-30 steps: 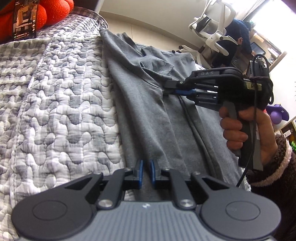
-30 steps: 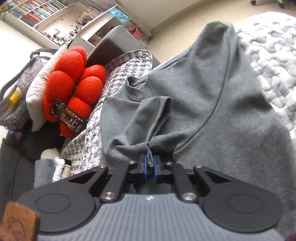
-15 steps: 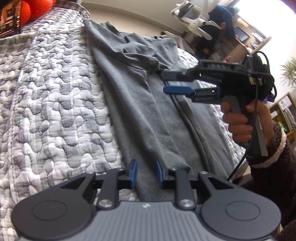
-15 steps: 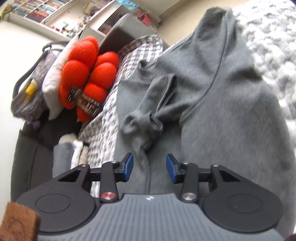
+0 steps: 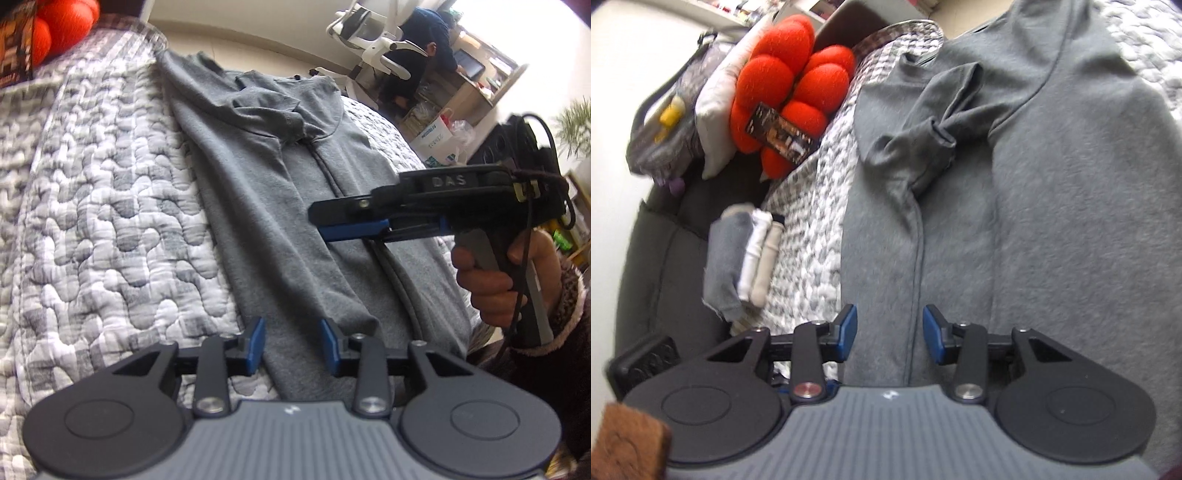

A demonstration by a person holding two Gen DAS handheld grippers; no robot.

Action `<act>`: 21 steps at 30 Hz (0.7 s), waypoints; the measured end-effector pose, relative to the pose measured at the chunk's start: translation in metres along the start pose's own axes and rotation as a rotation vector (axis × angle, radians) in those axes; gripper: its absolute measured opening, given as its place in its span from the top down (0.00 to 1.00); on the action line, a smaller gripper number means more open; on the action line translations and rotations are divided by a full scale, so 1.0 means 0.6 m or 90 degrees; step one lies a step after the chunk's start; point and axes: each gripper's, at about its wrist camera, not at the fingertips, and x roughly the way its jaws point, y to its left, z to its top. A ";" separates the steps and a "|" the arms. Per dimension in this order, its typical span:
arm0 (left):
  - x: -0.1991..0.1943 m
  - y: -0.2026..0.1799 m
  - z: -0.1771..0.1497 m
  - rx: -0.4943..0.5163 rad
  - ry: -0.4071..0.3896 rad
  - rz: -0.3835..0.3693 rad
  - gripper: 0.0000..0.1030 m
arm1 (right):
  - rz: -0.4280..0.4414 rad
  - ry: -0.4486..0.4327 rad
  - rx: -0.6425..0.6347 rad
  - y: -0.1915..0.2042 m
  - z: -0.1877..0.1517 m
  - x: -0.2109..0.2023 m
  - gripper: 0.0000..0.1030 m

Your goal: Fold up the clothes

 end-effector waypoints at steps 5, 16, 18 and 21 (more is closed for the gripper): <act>0.005 -0.015 -0.010 -0.014 -0.009 -0.013 0.57 | -0.021 0.016 -0.018 0.015 -0.009 -0.002 0.52; -0.006 -0.064 -0.050 0.036 0.048 0.003 0.57 | -0.043 0.025 0.007 0.021 -0.066 -0.056 0.52; -0.015 -0.064 -0.061 0.039 0.055 0.002 0.57 | -0.044 0.026 0.006 0.022 -0.078 -0.066 0.52; -0.028 -0.063 -0.078 0.035 0.067 0.002 0.57 | -0.037 0.029 0.004 0.024 -0.096 -0.078 0.52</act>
